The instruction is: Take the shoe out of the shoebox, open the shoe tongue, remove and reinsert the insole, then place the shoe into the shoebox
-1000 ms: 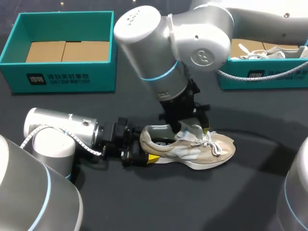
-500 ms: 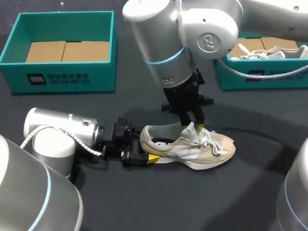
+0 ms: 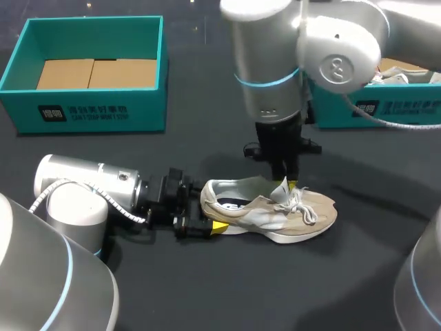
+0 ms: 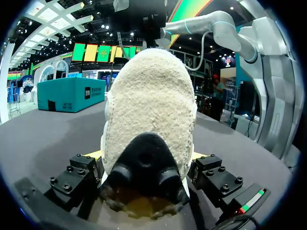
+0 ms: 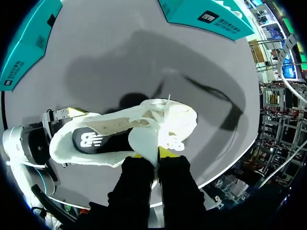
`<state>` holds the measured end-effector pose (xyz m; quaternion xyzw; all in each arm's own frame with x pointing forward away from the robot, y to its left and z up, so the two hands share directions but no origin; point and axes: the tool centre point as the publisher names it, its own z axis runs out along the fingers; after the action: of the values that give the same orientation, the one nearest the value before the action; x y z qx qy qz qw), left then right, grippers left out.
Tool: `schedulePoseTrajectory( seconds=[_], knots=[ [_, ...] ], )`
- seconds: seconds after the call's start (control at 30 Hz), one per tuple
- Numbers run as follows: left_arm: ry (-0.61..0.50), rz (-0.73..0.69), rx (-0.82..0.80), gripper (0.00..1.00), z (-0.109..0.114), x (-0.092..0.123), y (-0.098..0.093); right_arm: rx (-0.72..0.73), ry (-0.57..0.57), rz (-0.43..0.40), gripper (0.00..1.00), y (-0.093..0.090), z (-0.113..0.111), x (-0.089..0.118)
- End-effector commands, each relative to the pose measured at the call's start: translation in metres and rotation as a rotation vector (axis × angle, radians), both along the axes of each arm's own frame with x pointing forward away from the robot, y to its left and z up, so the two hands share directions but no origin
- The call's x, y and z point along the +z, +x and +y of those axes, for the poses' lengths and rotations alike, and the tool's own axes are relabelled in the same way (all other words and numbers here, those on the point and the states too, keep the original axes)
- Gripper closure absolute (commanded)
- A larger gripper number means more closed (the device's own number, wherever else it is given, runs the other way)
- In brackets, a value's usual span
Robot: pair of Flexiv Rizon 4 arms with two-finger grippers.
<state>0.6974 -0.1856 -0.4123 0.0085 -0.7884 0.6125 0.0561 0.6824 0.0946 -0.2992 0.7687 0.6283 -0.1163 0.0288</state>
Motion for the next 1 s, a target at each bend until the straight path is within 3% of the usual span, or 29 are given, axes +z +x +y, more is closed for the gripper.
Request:
schedulePoseTrajectory(
  seconds=[0.03,0.3,0.5,0.77,1.0],
  knots=[
    [0.0,0.0,0.002,1.0,0.001,-0.003,-0.003,-0.014,0.133,-0.028,1.0,-0.004,-0.021,0.0],
    [0.0,0.0,0.002,1.0,0.001,-0.003,-0.003,-0.014,0.133,-0.028,1.0,-0.004,-0.021,0.0],
    [0.0,0.0,0.002,1.0,0.001,-0.003,-0.003,0.071,0.225,-0.046,1.0,-0.011,-0.048,0.002],
    [0.0,0.0,0.002,1.0,0.001,-0.003,-0.003,0.135,0.225,-0.096,1.0,-0.013,-0.068,-0.016],
    [0.0,0.0,0.002,1.0,0.001,-0.003,-0.003,0.104,0.16,-0.073,1.0,-0.009,-0.078,-0.037]
  ],
)
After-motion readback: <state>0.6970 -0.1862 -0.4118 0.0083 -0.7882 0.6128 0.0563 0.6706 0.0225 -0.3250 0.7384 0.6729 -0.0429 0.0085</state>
